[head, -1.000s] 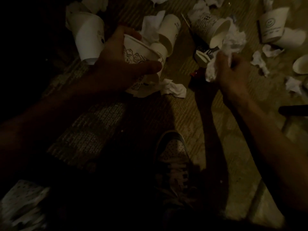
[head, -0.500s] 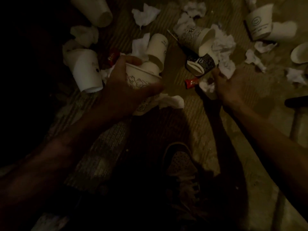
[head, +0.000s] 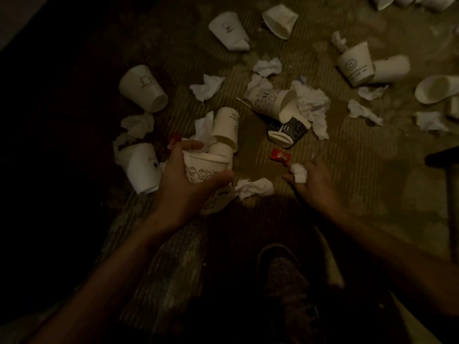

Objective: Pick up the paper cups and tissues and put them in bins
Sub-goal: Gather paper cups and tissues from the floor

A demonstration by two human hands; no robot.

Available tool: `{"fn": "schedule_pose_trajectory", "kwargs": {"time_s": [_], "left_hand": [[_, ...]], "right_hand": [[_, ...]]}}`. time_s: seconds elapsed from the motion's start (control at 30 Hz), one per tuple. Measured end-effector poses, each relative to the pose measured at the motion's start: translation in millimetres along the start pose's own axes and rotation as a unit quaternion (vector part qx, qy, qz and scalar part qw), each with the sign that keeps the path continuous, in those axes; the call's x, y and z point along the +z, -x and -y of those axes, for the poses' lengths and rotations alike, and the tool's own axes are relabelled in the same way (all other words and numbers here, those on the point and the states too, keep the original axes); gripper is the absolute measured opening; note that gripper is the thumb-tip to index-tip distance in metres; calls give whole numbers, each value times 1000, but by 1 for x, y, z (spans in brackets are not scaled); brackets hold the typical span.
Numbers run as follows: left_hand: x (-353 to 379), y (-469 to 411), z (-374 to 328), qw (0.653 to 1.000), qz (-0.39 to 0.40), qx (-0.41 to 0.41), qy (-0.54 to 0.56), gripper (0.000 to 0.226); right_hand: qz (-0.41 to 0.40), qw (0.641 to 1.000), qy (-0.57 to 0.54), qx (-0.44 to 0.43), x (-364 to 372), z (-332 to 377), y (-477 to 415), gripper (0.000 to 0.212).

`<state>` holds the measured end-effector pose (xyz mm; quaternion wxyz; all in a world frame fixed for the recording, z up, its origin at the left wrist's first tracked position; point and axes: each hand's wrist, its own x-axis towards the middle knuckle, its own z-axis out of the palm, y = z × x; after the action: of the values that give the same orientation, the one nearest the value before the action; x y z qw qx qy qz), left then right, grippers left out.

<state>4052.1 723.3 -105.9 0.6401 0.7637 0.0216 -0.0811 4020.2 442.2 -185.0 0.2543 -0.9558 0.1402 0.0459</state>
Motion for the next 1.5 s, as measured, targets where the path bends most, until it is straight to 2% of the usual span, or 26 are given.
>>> {"fn": "schedule_pose_trajectory", "kwargs": {"time_s": [0.07, 0.13, 0.2, 0.3, 0.37, 0.47, 0.63, 0.7, 0.8, 0.9, 1.0, 1.07, 1.13, 1.3, 1.4, 1.5], "left_hand": [[-2, -1, -4, 1000, 2, -6, -8, 57], [-5, -2, -8, 1000, 8, -14, -16, 61], [-9, -3, -12, 1000, 8, -15, -20, 64], [-14, -3, -15, 1000, 2, -17, -22, 68], [-19, -3, -17, 999, -2, -25, -27, 74], [-27, 0, -19, 999, -8, -34, -30, 76], [-35, 9, -17, 999, -10, -33, -24, 66], [-38, 11, -15, 999, -13, -33, -32, 62], [-43, 11, -13, 999, -16, -31, -38, 57], [-47, 10, -13, 999, -20, -27, -35, 55], [-52, 11, -12, 999, -28, -21, -22, 56], [-56, 14, -12, 999, -28, -20, -15, 53], [-60, 17, -9, 999, -28, -14, -9, 48], [-74, 26, 1, 999, -39, -26, 6, 56], [-84, 32, 9, 998, -53, -38, 25, 56], [-94, 37, 16, 996, -64, -49, 36, 53]], "right_hand": [[-28, 999, -7, -29, -1, -1, 4, 20], [-76, 996, -35, -42, -6, 2, 5, 16], [-99, 991, -16, -85, -10, 11, 1, 13], [-74, 980, 52, -176, -9, 24, -13, 15], [-35, 976, 84, -198, -3, 28, -19, 19], [5, 977, 97, -187, 5, 32, -20, 20], [37, 975, 117, -187, 7, 35, -21, 30], [34, 983, 68, -165, 6, 32, -19, 29], [-4, 988, -89, -126, 0, 41, -11, 24], [-16, 985, -141, -99, -2, 47, -4, 28], [38, 989, -111, -95, 3, 50, 6, 12], [111, 988, -51, -99, 8, 50, 13, 26], [149, 982, 5, -111, 14, 51, 17, 33], [127, 981, 29, -142, 10, 54, 23, 21], [115, 977, 59, -172, 0, 57, 27, 29], [119, 978, 26, -172, -11, 68, 37, 40]]}}
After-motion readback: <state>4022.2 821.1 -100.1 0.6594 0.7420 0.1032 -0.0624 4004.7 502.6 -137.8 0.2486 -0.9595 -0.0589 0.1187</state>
